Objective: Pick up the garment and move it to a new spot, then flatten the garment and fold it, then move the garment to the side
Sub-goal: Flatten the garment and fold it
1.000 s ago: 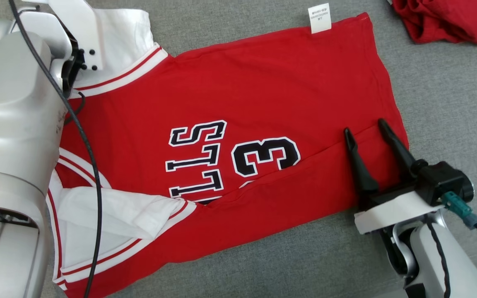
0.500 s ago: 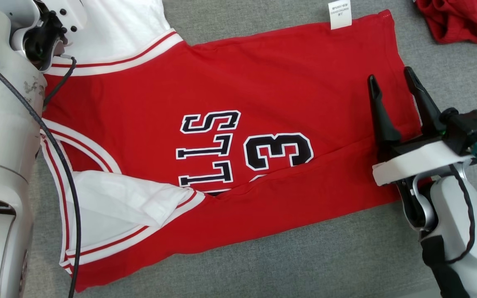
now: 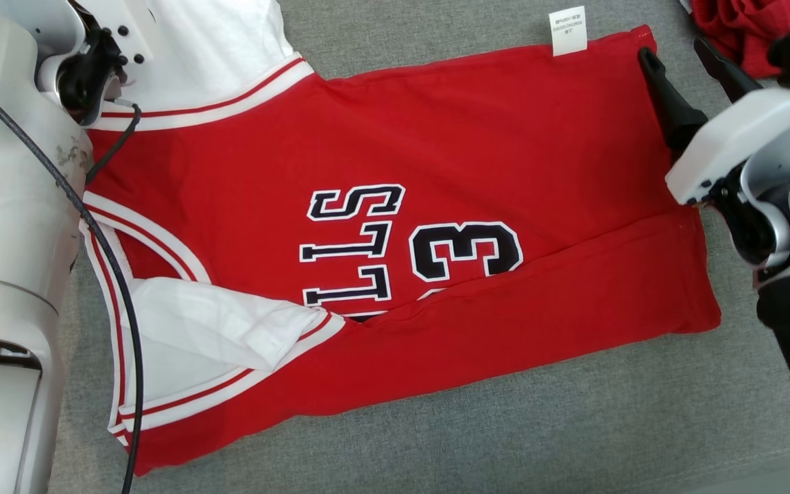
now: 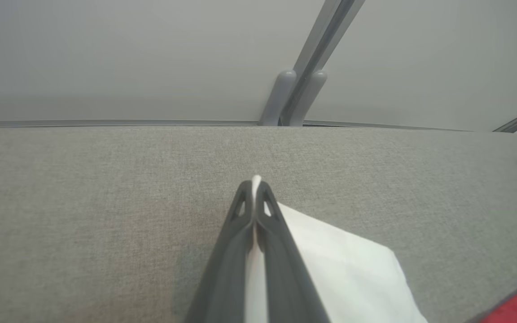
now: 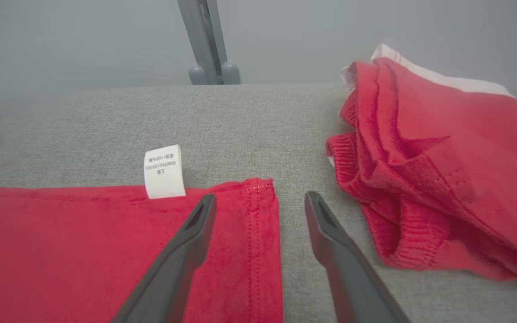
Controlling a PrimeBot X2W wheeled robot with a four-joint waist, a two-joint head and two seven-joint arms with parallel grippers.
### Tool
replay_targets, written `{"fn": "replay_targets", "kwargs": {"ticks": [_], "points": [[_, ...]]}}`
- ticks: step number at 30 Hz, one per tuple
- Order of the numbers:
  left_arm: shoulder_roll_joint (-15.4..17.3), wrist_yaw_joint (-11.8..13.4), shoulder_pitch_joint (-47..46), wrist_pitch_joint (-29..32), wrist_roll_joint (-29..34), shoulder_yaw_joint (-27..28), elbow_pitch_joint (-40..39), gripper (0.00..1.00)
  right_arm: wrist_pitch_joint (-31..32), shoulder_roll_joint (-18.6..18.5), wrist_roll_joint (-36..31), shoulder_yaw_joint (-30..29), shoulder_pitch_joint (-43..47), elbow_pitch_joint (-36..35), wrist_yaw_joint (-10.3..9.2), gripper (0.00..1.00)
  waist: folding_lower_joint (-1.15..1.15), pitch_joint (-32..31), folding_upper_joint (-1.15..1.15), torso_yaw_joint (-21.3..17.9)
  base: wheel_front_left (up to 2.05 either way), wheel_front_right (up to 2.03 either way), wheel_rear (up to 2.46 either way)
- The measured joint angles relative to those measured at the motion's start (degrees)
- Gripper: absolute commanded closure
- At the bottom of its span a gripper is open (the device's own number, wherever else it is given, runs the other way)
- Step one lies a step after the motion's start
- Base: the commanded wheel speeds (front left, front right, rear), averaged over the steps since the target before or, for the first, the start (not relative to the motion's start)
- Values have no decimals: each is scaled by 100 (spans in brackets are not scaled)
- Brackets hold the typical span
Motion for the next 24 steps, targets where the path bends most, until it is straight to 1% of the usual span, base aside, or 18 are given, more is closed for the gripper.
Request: {"fn": "replay_targets", "kwargs": {"ticks": [5,8,12,13,14,15,17,18,19,22,24], "points": [[34,-7,63,51,-51,-126,-115,100,788,-45,197,156,-488,368,0,0,0,21,0,50,0,0,0],[31,-7,63,77,-93,-212,-168,100,1035,-32,293,226,-769,590,0,0,0,48,0,100,0,0,0],[34,-7,69,108,-114,-303,-218,100,1339,-14,263,315,-1035,1021,0,0,0,77,0,164,0,0,0],[29,-8,69,111,-137,-324,-230,100,1380,-8,261,320,-1081,1094,0,7,0,84,0,180,0,0,0],[27,-8,69,122,-146,-348,-245,100,1385,-2,250,341,-1138,1157,0,29,0,92,0,193,0,0,0],[30,-8,71,137,-154,-379,-257,100,1426,5,221,367,-1196,1218,0,44,0,97,0,203,0,0,0],[33,-8,84,152,-192,-428,-280,100,1452,31,214,426,-1276,1272,0,67,0,95,0,211,0,0,0],[34,-8,97,152,-203,-448,-293,100,1491,33,197,472,-1306,1291,0,67,0,93,0,214,0,0,0],[37,-8,107,152,-215,-463,-301,100,1503,30,185,503,-1328,1315,0,100,0,90,0,217,0,0,0],[60,-8,166,152,-259,-513,-302,100,1578,13,177,592,-1383,1397,0,100,0,72,0,222,0,0,0],[64,-8,170,75,-285,-539,-338,100,1491,-8,153,613,-1404,1394,0,100,0,60,0,226,0,0,0]]}}
